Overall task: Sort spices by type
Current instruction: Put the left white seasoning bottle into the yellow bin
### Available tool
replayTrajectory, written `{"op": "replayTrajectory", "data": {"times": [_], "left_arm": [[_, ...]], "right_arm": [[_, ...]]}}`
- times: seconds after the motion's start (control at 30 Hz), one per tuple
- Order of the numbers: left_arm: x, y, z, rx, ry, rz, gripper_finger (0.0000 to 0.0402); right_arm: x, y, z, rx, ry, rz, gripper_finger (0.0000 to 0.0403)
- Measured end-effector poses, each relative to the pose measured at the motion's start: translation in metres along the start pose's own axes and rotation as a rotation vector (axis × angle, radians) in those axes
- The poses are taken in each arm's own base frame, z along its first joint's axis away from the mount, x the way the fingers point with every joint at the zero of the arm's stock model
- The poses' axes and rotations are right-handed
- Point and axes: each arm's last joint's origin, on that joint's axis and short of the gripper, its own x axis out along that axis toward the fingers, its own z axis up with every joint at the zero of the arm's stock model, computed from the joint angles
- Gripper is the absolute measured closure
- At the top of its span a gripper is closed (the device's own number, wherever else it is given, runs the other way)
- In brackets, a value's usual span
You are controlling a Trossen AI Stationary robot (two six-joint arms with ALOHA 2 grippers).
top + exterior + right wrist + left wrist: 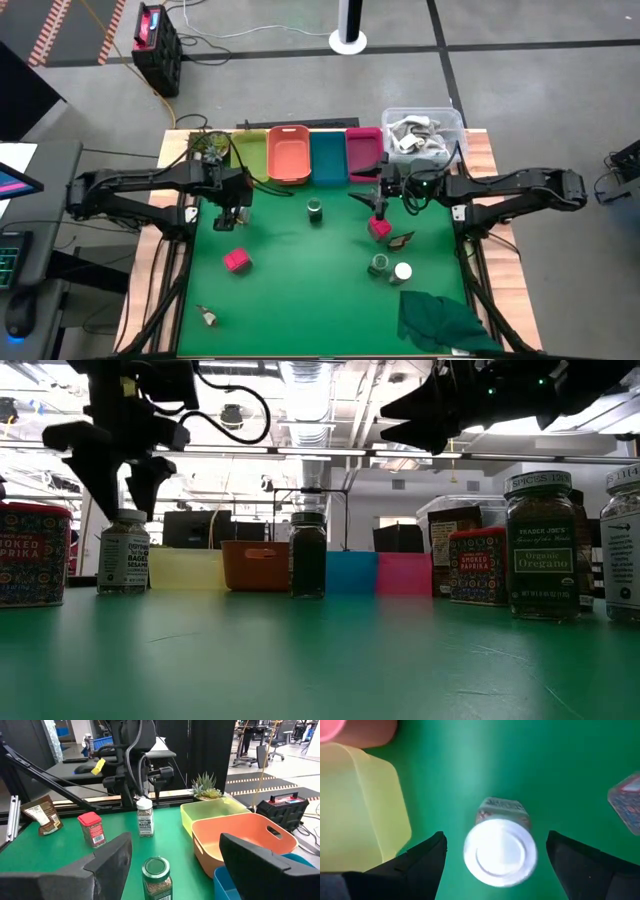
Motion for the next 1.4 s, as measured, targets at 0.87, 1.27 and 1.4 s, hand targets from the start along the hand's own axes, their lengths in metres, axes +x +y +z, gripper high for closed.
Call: {"op": "replayTrajectory", "data": {"times": [0.87, 1.27, 1.4], "left_arm": [[0.034, -0.007, -0.010, -0.026, 0.024, -0.008, 0.0207], [-0.014, 0.007, 0.012, -0.115, -0.053, 0.020, 0.0207], [-0.034, 0.023, 0.019, -0.146, -0.093, 0.060, 0.0207]], "right_arm": [[0.000, 0.000, 0.000, 0.000, -0.007, 0.001, 0.0078], [0.000, 0.000, 0.001, 0.001, -0.012, 0.001, 0.0078], [0.000, 0.000, 0.001, 0.001, -0.013, 0.002, 0.0078]]}}
